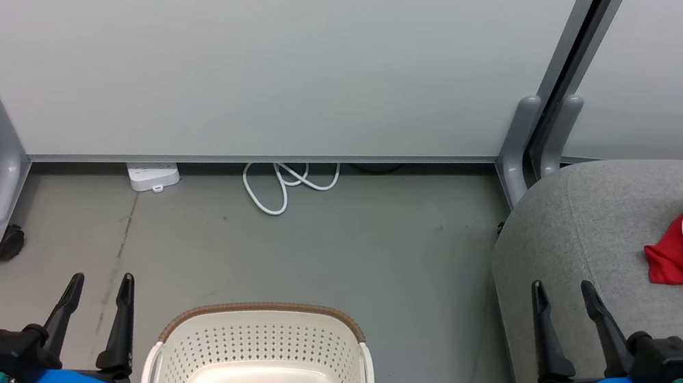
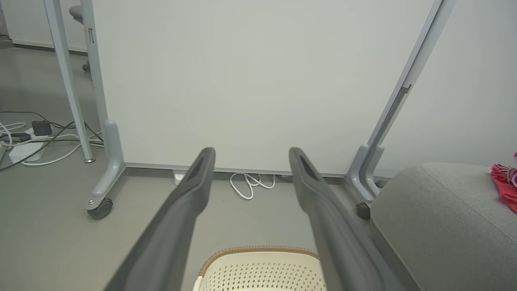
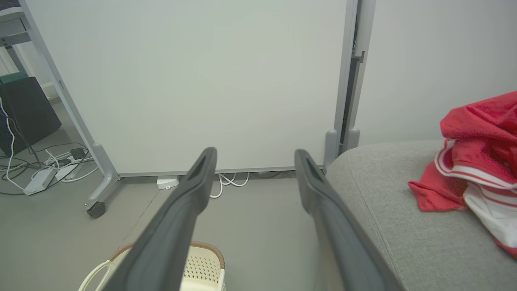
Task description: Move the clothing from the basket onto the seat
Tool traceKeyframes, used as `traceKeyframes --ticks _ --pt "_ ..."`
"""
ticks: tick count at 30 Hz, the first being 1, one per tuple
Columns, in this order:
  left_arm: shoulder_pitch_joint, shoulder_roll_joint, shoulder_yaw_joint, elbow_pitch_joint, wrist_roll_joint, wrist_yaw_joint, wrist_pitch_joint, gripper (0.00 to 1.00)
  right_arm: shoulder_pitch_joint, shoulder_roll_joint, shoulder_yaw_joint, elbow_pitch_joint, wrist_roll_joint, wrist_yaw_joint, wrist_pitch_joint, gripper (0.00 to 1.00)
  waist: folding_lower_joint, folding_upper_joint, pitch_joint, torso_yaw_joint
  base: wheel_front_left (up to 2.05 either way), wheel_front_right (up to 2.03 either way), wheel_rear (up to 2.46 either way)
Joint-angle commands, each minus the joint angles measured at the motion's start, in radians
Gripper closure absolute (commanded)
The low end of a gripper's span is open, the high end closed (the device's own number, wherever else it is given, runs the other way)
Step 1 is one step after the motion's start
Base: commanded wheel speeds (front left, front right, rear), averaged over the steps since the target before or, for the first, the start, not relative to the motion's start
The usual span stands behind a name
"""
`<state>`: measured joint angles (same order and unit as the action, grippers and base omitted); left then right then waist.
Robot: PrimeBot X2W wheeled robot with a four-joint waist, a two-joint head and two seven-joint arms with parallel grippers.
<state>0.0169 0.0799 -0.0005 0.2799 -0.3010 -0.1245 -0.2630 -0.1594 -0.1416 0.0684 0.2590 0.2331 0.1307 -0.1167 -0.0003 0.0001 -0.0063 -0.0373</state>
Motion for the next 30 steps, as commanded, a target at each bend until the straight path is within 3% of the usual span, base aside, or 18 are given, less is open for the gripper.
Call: traceKeyframes --ticks 1,22,23,30 --pt "0.007 -0.004 0.006 0.003 0.011 -0.009 -0.003 0.0 0.027 0.019 -0.012 -0.017 -0.015 0.0 0.007 0.0 0.0003 -0.0001 0.001 0.001 0.0 0.0 0.0" --pt "-0.019 0.008 -0.011 0.047 -0.008 -0.008 -0.003 0.0 0.067 0.067 -0.035 -0.047 -0.051 0.0 0.038 0.0 0.0003 -0.0001 0.013 0.004 0.0 0.0 0.0" --pt "-0.004 0.005 -0.01 0.045 -0.008 -0.001 0.0 1.0 0.051 0.065 -0.034 -0.043 -0.055 0.0 0.038 1.0 0.0003 -0.0001 0.013 0.004 0.0 0.0 0.0" --pt "0.027 -0.012 -0.011 0.104 -0.014 -0.001 0.009 1.0 0.082 0.07 -0.033 0.018 -0.048 0.0 0.043 1.0 0.0003 -0.0001 0.013 0.004 0.0 0.0 0.0"
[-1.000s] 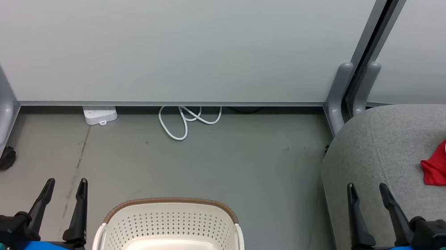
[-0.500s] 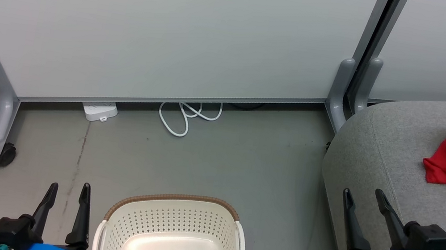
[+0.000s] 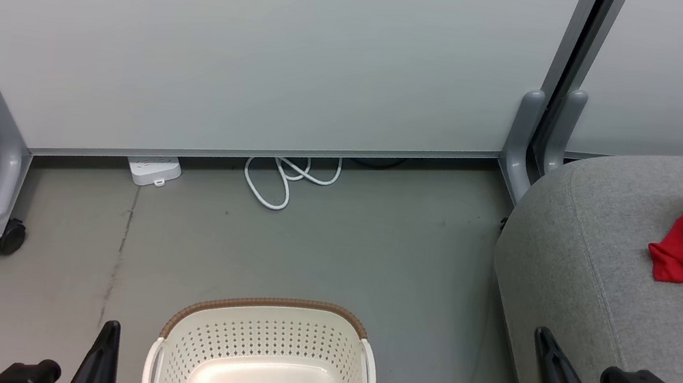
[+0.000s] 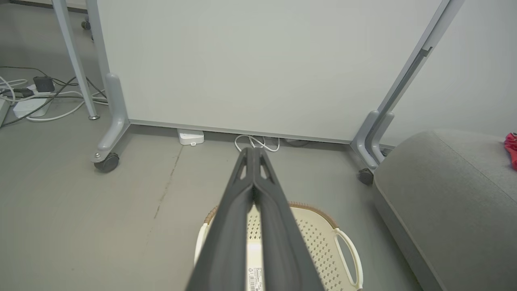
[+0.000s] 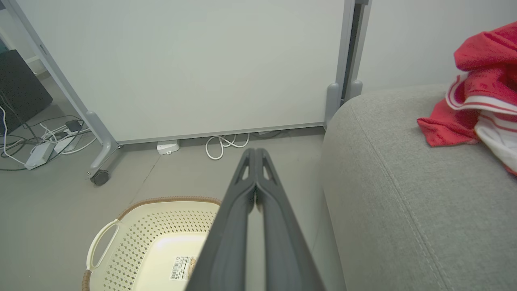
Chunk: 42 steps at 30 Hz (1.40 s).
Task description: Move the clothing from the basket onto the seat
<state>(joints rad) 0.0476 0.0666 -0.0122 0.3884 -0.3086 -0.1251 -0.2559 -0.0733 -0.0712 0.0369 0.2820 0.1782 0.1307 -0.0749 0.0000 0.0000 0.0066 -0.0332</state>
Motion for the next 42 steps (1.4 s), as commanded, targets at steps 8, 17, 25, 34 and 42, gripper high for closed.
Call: traceKeyframes --ticks 8,17,25,34,42 --pt "-0.02 -0.001 0.016 -0.017 -0.142 -0.001 0.042 1.0 -0.007 0.002 -0.02 -0.004 0.156 0.0 0.023 1.0 0.0 0.0 0.0 0.002 0.0 0.0 0.0" --pt "-0.037 -0.003 0.028 -0.032 -0.273 -0.001 0.078 1.0 -0.011 0.004 -0.034 -0.01 0.3 0.0 0.041 1.0 0.0 0.0 -0.001 0.004 0.0 0.0 0.0" --pt "-0.052 -0.004 0.039 -0.046 -0.392 -0.002 0.112 1.0 -0.014 0.006 -0.047 -0.014 0.432 0.0 0.057 1.0 0.0 0.0 -0.001 0.006 0.0 0.0 0.0" --pt "-0.07 -0.006 0.053 -0.061 -0.527 -0.003 0.15 1.0 -0.02 0.009 -0.062 -0.018 0.58 0.0 0.077 1.0 0.0 0.0 -0.001 0.009 0.0 0.0 0.0" --pt "-0.082 -0.007 0.062 -0.072 -0.624 -0.003 0.178 1.0 -0.023 0.01 -0.074 -0.021 0.687 0.0 0.091 1.0 0.0 0.0 -0.001 0.011 0.0 0.0 0.0"
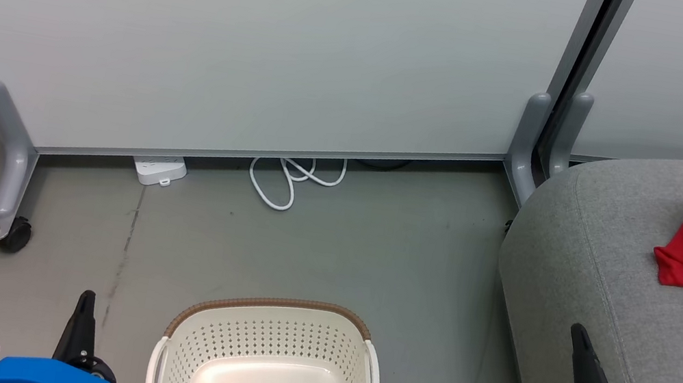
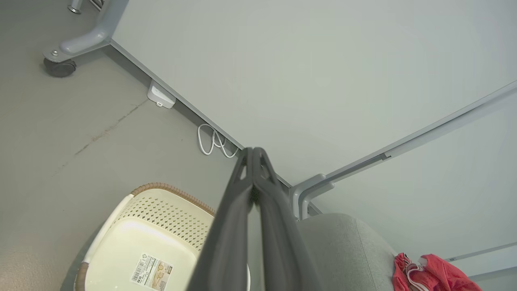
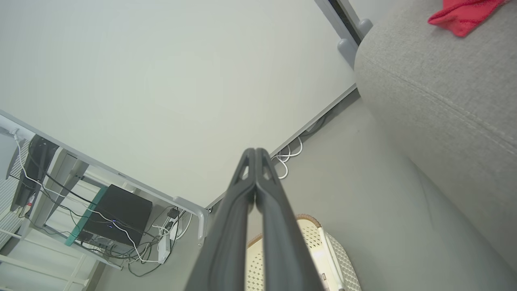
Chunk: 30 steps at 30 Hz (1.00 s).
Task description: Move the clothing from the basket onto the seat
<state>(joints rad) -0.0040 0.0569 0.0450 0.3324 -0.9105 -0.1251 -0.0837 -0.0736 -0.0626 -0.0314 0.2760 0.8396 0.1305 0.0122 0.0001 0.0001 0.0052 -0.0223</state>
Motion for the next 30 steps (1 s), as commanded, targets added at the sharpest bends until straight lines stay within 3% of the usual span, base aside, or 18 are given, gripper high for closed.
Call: traceKeyframes --ticks 1,30 --pt "-0.032 0.003 0.006 -0.017 -0.034 -0.003 0.009 1.0 -0.023 0.002 -0.007 -0.015 0.038 0.0 0.006 1.0 -0.0001 -0.0001 0.0 0.0 0.0 0.0 0.0" --pt "-0.069 -0.002 0.035 -0.049 -0.327 -0.006 0.093 1.0 -0.035 0.007 -0.042 -0.024 0.362 0.0 0.049 1.0 -0.0001 -0.0001 -0.001 0.008 0.0 0.0 0.0"
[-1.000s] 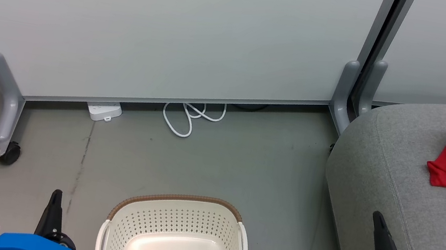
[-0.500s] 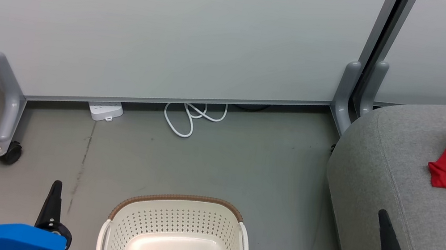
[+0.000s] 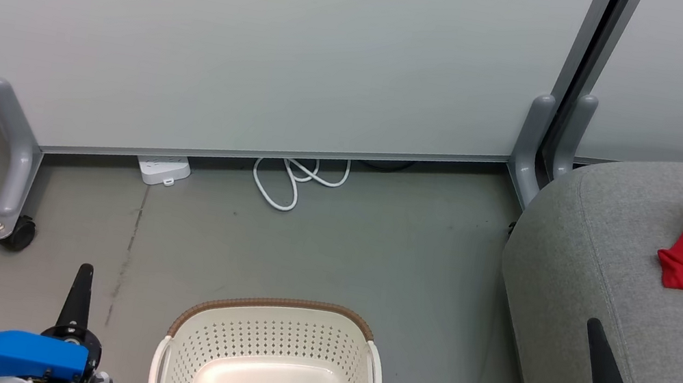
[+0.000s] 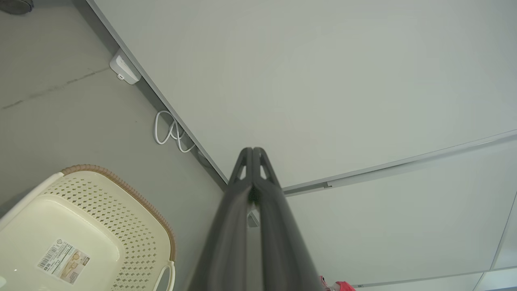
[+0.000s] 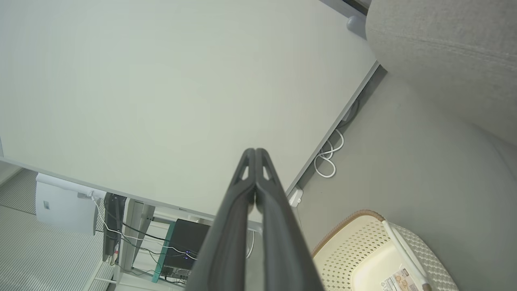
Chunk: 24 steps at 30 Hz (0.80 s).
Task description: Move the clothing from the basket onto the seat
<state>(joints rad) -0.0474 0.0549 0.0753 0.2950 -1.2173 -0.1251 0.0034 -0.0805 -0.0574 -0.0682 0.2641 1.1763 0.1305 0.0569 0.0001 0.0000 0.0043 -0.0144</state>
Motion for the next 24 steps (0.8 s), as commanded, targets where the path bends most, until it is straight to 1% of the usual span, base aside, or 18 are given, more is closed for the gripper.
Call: traceKeyframes --ticks 1,24 --pt "-0.026 0.0 0.005 -0.012 -0.029 -0.006 0.009 1.0 -0.028 0.002 -0.006 -0.012 0.034 0.0 0.005 1.0 0.0 0.0 0.0 0.001 0.0 0.0 0.0" --pt "-0.046 -0.002 0.024 -0.032 -0.204 -0.007 0.059 1.0 -0.03 0.005 -0.027 -0.016 0.227 0.0 0.032 1.0 0.0 0.0 -0.001 0.006 0.0 0.0 0.0"
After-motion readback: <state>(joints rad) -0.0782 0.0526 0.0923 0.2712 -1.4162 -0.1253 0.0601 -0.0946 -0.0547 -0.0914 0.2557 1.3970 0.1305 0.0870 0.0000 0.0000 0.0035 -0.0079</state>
